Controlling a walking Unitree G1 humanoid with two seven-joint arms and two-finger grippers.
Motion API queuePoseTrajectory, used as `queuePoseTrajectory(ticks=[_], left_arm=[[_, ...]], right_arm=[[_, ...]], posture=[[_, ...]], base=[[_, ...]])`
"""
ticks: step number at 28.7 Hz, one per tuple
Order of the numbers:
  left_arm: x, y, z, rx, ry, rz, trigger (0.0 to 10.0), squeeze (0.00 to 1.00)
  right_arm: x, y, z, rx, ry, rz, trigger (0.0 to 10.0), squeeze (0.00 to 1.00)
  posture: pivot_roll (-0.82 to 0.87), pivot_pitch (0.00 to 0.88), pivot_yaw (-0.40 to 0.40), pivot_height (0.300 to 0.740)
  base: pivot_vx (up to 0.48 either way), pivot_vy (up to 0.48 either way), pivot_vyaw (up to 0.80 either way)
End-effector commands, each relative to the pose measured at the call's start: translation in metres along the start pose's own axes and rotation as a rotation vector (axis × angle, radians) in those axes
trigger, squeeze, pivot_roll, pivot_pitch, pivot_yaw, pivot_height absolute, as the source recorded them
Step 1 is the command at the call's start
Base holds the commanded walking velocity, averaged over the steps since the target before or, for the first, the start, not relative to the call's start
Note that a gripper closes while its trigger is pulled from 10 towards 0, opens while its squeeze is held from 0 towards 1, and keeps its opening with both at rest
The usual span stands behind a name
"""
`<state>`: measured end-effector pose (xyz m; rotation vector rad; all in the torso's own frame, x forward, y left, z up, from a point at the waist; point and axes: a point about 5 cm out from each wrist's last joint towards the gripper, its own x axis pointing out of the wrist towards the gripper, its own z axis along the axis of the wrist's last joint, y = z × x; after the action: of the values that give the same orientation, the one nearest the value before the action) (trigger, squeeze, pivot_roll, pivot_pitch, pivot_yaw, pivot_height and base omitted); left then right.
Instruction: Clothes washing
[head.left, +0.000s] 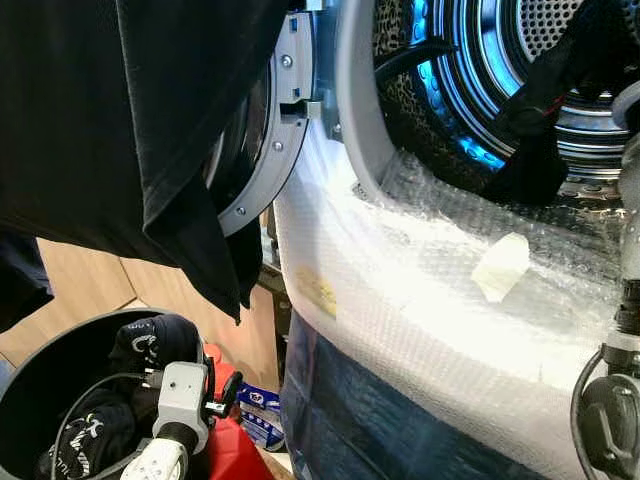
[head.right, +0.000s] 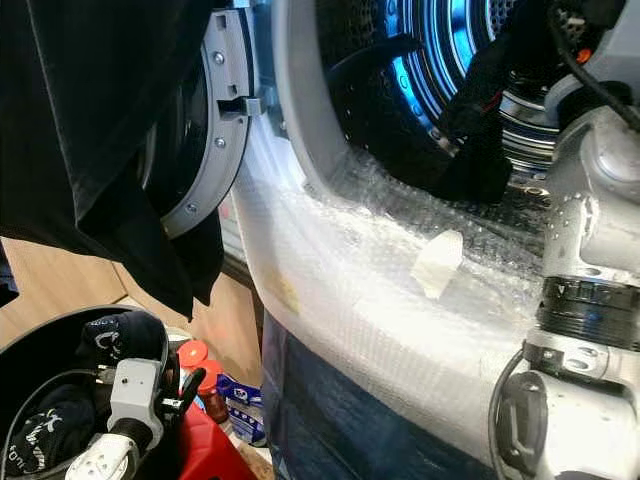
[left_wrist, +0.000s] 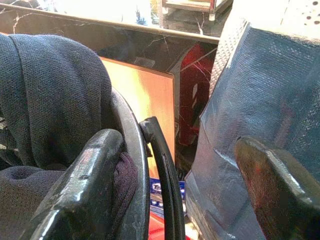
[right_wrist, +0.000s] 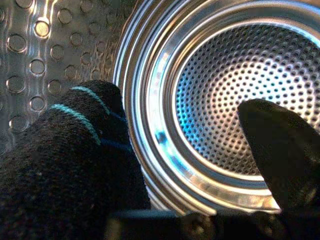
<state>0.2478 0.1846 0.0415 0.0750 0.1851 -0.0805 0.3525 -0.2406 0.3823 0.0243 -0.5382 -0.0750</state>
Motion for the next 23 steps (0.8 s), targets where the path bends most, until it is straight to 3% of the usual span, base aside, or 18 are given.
queuePoseTrajectory(ticks=[1, 4, 8, 16, 19, 20, 21, 22, 23], left_arm=[[-0.003, -0.01, -0.009, -0.005, 0.046, -0.053, 10.0, 0.0], [-0.004, -0.01, -0.009, -0.007, 0.048, -0.051, 10.0, 0.0], [-0.004, -0.01, -0.009, -0.006, 0.05, -0.052, 10.0, 0.0], [0.001, -0.01, -0.006, -0.003, 0.043, -0.055, 10.0, 0.0], [0.003, -0.01, -0.004, 0.002, 0.038, -0.051, 10.0, 0.0], [0.003, -0.01, -0.004, 0.002, 0.038, -0.051, 10.0, 0.0], [0.004, -0.009, -0.004, 0.005, 0.037, -0.049, 10.0, 0.0], [0.004, -0.009, -0.004, 0.005, 0.037, -0.049, 10.0, 0.0], [0.004, -0.008, -0.003, 0.007, 0.035, -0.045, 10.0, 0.0]], right_arm=[[-0.003, 0.001, 0.003, 0.031, -0.007, 0.008, 10.0, 0.0], [-0.004, 0.005, -0.001, 0.018, 0.015, 0.018, 10.0, 0.0], [0.0, 0.01, -0.007, -0.077, 0.037, 0.034, 10.0, 0.0], [0.013, 0.031, -0.005, -0.368, -0.009, 0.144, 10.0, 0.0], [0.023, 0.048, -0.002, -0.605, -0.083, 0.212, 10.0, 0.0], [0.023, 0.048, -0.002, -0.605, -0.083, 0.212, 10.0, 0.0], [0.027, 0.054, -0.001, -0.773, -0.122, 0.229, 10.0, 0.0], [0.027, 0.054, -0.001, -0.773, -0.122, 0.229, 10.0, 0.0], [0.03, 0.06, -0.001, -0.946, -0.164, 0.248, 10.0, 0.0]], posture=[[0.08, 0.0, 0.011, 0.74], [0.08, 0.0, 0.01, 0.74], [0.08, 0.0, 0.011, 0.74], [0.07, 0.0, 0.013, 0.74], [0.07, 0.0, 0.011, 0.74], [0.07, 0.0, 0.011, 0.74], [0.08, 0.0, 0.011, 0.74], [0.08, 0.0, 0.011, 0.74], [0.08, 0.0, 0.01, 0.74]], base=[[0.0, 0.0, 0.0], [0.0, 0.0, 0.0], [0.0, 0.0, 0.0], [0.0, 0.0, 0.0], [0.0, 0.0, 0.0], [0.0, 0.0, 0.0], [0.0, 0.0, 0.0], [0.0, 0.0, 0.0], [0.0, 0.0, 0.0]])
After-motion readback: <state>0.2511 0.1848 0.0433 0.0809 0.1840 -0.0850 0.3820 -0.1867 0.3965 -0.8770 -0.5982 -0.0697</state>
